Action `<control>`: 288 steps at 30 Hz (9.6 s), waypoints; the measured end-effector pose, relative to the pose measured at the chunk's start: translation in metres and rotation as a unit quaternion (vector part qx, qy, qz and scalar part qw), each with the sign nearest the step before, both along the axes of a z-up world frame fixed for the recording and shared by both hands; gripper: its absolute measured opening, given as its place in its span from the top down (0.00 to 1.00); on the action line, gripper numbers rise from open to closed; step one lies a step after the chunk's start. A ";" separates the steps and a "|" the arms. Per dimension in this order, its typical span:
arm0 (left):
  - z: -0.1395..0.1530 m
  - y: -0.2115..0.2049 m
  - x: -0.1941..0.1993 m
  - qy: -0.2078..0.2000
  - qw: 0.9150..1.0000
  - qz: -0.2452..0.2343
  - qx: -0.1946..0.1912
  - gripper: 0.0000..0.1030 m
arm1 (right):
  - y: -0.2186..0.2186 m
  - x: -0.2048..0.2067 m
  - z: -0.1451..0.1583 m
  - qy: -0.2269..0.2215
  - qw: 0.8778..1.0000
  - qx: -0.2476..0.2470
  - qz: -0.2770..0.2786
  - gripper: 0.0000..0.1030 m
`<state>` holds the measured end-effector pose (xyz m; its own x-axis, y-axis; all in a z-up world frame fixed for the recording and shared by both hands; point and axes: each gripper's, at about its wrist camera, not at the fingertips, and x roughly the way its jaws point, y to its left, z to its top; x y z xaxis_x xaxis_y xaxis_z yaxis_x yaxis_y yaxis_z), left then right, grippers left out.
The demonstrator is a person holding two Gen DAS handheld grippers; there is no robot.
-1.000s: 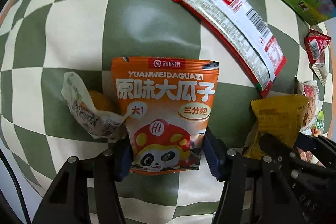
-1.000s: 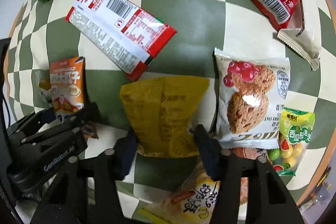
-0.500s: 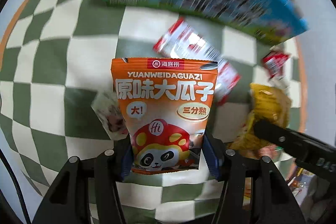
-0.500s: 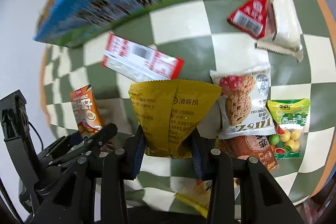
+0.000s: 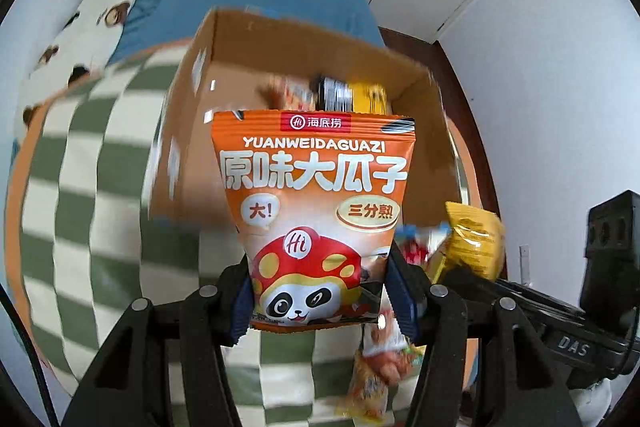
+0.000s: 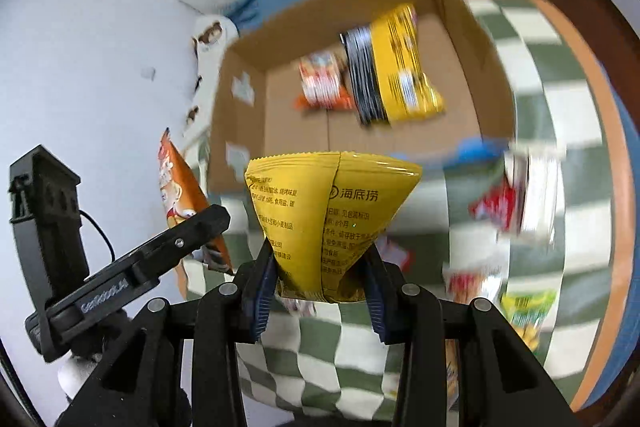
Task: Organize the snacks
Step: 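Carry both bags into the box and open both tools to drop them, then grasp the yellow egg-biscuit packet with the left tool while the right tool grasps the brown biscuit packet, then carry both packets over the box and lower them inside, then open both tools and lift them out of the box, then grasp the green-white candy packet with the left tool while the right tool grasps the oat biscuit packet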
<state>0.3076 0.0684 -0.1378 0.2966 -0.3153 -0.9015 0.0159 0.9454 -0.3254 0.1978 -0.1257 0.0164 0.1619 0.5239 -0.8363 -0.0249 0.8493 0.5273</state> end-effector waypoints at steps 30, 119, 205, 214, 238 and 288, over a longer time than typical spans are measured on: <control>-0.155 0.002 0.130 0.210 0.977 -0.006 0.027 0.26 | 0.049 0.132 -0.149 0.139 0.974 -0.148 0.105 0.18; -0.258 -0.015 -0.150 0.244 0.966 -0.064 0.059 0.41 | -0.042 -0.168 -0.223 0.148 0.966 -0.210 -0.039 0.44; -0.106 0.025 0.182 0.076 0.990 0.020 0.114 0.20 | -0.003 0.173 -0.090 -0.010 0.983 -0.181 -0.036 0.10; -0.065 0.014 0.131 0.003 0.990 0.023 0.136 0.20 | -0.001 0.126 -0.051 -0.061 0.975 -0.211 -0.036 0.06; -0.006 0.000 -0.029 -0.064 0.989 0.025 0.131 0.20 | -0.024 -0.025 -0.003 -0.100 0.974 -0.194 -0.063 0.04; -0.234 0.041 -0.104 0.177 0.977 0.093 0.075 0.49 | -0.030 -0.118 -0.239 0.123 0.977 -0.172 -0.034 0.35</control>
<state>0.2032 0.1090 -0.3716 -0.0026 -0.1412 -0.9900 -0.2486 0.9590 -0.1361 0.0795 -0.1553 -0.2224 -0.0408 0.2010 -0.9787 0.1285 0.9725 0.1943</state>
